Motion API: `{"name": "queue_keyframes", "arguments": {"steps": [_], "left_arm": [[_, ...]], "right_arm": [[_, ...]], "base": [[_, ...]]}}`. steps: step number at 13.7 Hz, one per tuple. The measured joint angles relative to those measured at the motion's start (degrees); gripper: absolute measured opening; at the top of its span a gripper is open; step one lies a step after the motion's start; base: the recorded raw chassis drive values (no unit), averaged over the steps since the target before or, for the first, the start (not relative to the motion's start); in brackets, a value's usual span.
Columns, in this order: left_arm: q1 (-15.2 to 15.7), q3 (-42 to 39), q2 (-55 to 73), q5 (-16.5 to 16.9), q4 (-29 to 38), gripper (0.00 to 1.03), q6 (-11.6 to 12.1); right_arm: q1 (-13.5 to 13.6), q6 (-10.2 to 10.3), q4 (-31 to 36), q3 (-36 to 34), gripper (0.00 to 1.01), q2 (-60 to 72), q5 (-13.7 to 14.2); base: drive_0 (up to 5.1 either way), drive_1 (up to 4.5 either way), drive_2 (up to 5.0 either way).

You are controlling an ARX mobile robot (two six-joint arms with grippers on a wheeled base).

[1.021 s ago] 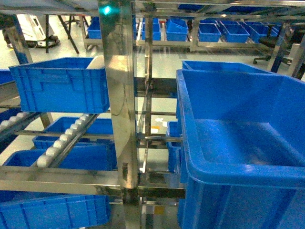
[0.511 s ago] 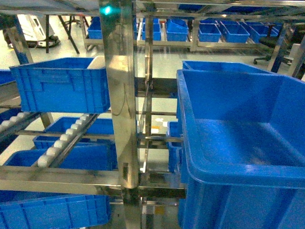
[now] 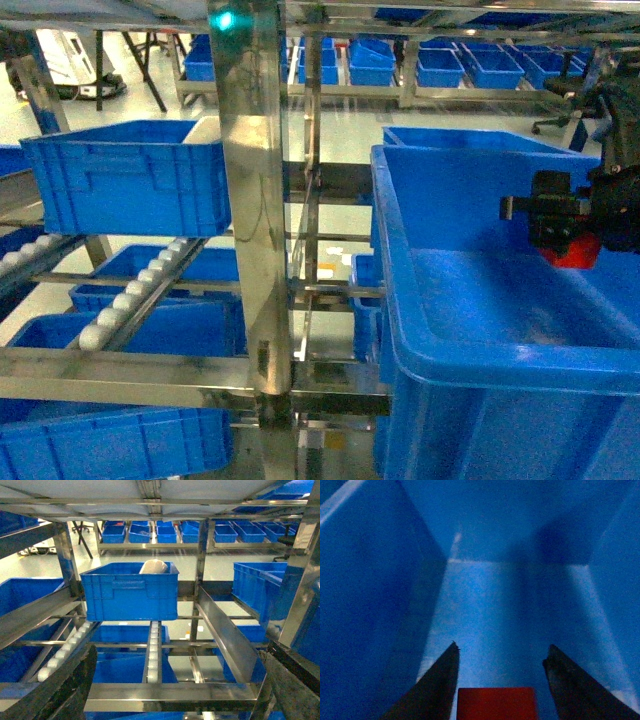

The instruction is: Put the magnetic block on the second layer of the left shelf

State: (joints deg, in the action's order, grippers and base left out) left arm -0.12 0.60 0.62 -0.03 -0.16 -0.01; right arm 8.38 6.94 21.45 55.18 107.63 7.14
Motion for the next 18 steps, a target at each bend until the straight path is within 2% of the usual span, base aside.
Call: {"name": "queue_keyframes", "arguments": {"steps": [1, 2, 3, 4, 5, 6, 8, 9, 10, 12, 14, 16, 18], "left_arm": [[0.0, 0.0, 0.0, 0.0, 0.0, 0.98, 0.0], [0.0, 0.0, 0.0, 0.0, 0.0, 0.98, 0.0], [0.0, 0.0, 0.0, 0.0, 0.0, 0.98, 0.0], [0.0, 0.0, 0.0, 0.0, 0.0, 0.98, 0.0], [0.0, 0.0, 0.0, 0.0, 0.0, 0.98, 0.0], [0.0, 0.0, 0.0, 0.0, 0.0, 0.98, 0.0], [0.0, 0.0, 0.0, 0.0, 0.0, 0.98, 0.0], [0.0, 0.0, 0.0, 0.0, 0.0, 0.98, 0.0], [0.0, 0.0, 0.0, 0.0, 0.0, 0.98, 0.0], [0.0, 0.0, 0.0, 0.0, 0.0, 0.98, 0.0], [0.0, 0.0, 0.0, 0.0, 0.0, 0.98, 0.0], [0.0, 0.0, 0.0, 0.0, 0.0, 0.98, 0.0], [0.0, 0.0, 0.0, 0.0, 0.0, 0.98, 0.0]], "right_arm": [[0.6, -3.1, 4.6, -2.5, 0.61, -1.3, 2.8], [1.4, -7.1, 9.3, -6.9, 0.75, -3.5, 4.4], [1.9, -9.7, 13.2, -10.3, 0.86, -4.6, 6.1], [2.2, -11.0, 16.0, -13.2, 0.95, -5.7, 7.1], [2.5, -11.1, 19.7, -17.4, 0.99, -8.5, 8.6], [2.7, -10.6, 22.3, -20.9, 0.97, -11.8, 9.7], [2.8, -7.0, 24.0, -26.5, 0.98, -18.3, 10.6], [2.7, -4.7, 23.6, -28.4, 0.98, -19.7, 10.7], [1.6, -0.5, 22.9, -31.3, 0.98, -21.8, 11.4], [0.4, 0.7, 22.3, -34.4, 0.98, -30.9, 12.1], [-1.1, 0.9, 19.3, -37.9, 0.98, -39.8, 12.0], [-1.8, 0.7, 15.3, -41.6, 0.98, -50.6, 10.7], [-2.3, -0.9, 9.6, -43.9, 0.98, -60.7, 7.7]], "base": [[0.0, 0.0, 0.0], [0.0, 0.0, 0.0], [0.0, 0.0, 0.0], [0.0, 0.0, 0.0], [0.0, 0.0, 0.0], [0.0, 0.0, 0.0], [0.0, 0.0, 0.0], [0.0, 0.0, 0.0], [0.0, 0.0, 0.0], [0.0, 0.0, 0.0], [0.0, 0.0, 0.0], [0.0, 0.0, 0.0], [0.0, 0.0, 0.0]]}}
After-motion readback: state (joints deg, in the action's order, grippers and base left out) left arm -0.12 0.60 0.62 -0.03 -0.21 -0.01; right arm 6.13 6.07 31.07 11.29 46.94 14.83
